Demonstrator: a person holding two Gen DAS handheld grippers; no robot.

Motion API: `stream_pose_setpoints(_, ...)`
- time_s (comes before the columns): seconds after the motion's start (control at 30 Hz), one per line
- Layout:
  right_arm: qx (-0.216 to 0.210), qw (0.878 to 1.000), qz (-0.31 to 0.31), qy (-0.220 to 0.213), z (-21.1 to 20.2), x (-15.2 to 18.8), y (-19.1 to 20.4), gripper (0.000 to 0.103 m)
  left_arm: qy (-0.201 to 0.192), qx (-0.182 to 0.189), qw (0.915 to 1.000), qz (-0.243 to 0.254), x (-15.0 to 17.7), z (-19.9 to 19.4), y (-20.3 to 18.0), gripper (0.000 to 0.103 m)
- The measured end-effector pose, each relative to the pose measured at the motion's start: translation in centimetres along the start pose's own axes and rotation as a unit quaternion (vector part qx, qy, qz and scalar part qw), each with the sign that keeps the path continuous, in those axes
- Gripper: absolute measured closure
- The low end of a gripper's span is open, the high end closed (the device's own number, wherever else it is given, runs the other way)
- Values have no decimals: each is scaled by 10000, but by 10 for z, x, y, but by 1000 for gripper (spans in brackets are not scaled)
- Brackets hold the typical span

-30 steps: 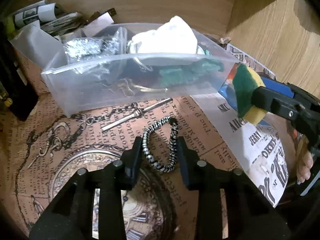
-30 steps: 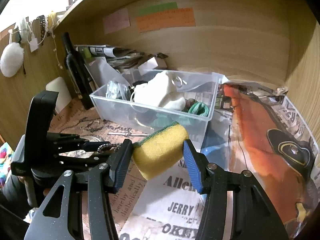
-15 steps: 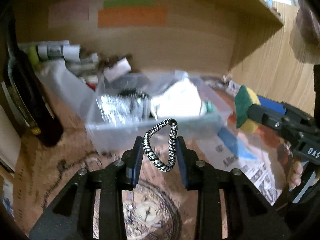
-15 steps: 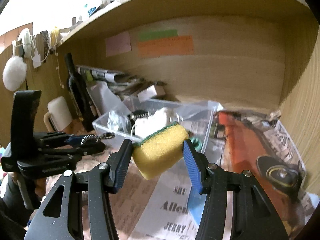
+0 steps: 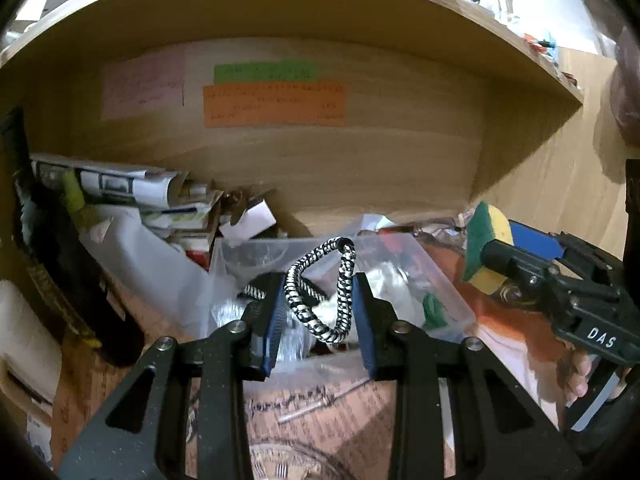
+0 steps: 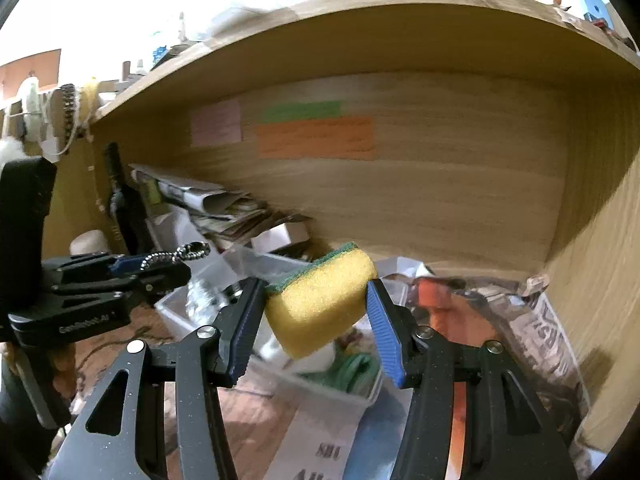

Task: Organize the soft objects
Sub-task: 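Lower the bracelet and sponge into the clear box and open both tools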

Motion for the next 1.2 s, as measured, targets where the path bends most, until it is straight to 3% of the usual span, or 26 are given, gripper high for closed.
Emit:
stream_pose_setpoints(0.3, 167, 9986, 129, 476, 50, 7, -23, 54, 365, -51, 9993, 26, -8, 53, 1, 71)
stream_pose_setpoints(0.73, 169, 9924, 129, 1214, 97, 42, -29, 54, 1138, -19, 9935, -88, 22, 119, 8, 70)
stream_pose_setpoints(0.83, 191, 9909, 98, 1328, 101, 48, -29, 54, 1256, 2, 9920, -143, 28, 125, 9, 65)
stream_pose_setpoints(1.07, 257, 9899, 97, 1394, 100, 47, -31, 49, 1132, -7, 9933, -211, 24, 117, 14, 46)
stream_pose_setpoints(1.2, 262, 9918, 42, 1252, 90, 39, -29, 42, 938, 4, 9953, -223, 16, 99, 14, 45)
Point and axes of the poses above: each gripper's, at about its wrist camera, not at the fingertips, and z roughly the way its jaws point, y to its left, x to its underside, the point moved 9 cm from there along z, roughly the way its jaws point, and after that the axes turned 1 degree about -y, right-handed, at the moved point
